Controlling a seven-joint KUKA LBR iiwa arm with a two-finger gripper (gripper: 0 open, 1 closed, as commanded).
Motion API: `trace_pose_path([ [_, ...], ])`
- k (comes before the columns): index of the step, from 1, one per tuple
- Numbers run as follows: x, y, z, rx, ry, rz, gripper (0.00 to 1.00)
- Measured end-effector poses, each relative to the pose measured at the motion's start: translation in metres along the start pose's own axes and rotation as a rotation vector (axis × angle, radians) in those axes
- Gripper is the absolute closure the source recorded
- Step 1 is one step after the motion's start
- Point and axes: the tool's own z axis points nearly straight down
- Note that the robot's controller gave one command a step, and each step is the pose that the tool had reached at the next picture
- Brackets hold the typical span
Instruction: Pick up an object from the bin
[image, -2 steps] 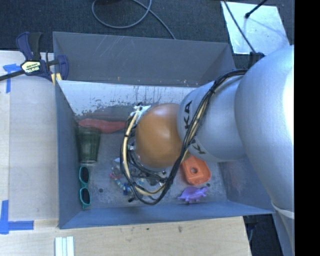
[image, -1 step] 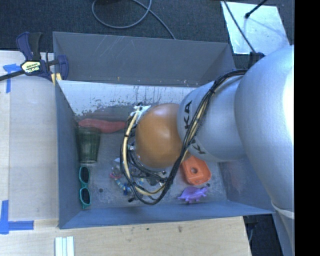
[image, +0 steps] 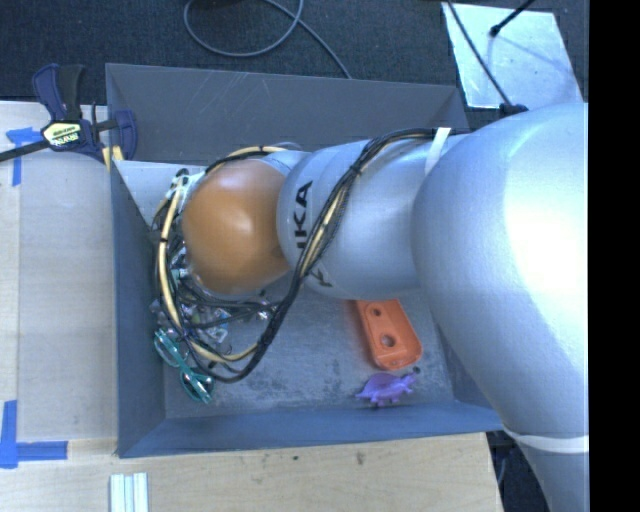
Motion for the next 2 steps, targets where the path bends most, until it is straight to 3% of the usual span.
trace_pose_path([
  [1,0.0,0.0,0.0,0.0,0.0,0.001,1.0],
  [2,-0.003,-0.005,-0.061,0.001,-0.004,0.005,1.0],
])
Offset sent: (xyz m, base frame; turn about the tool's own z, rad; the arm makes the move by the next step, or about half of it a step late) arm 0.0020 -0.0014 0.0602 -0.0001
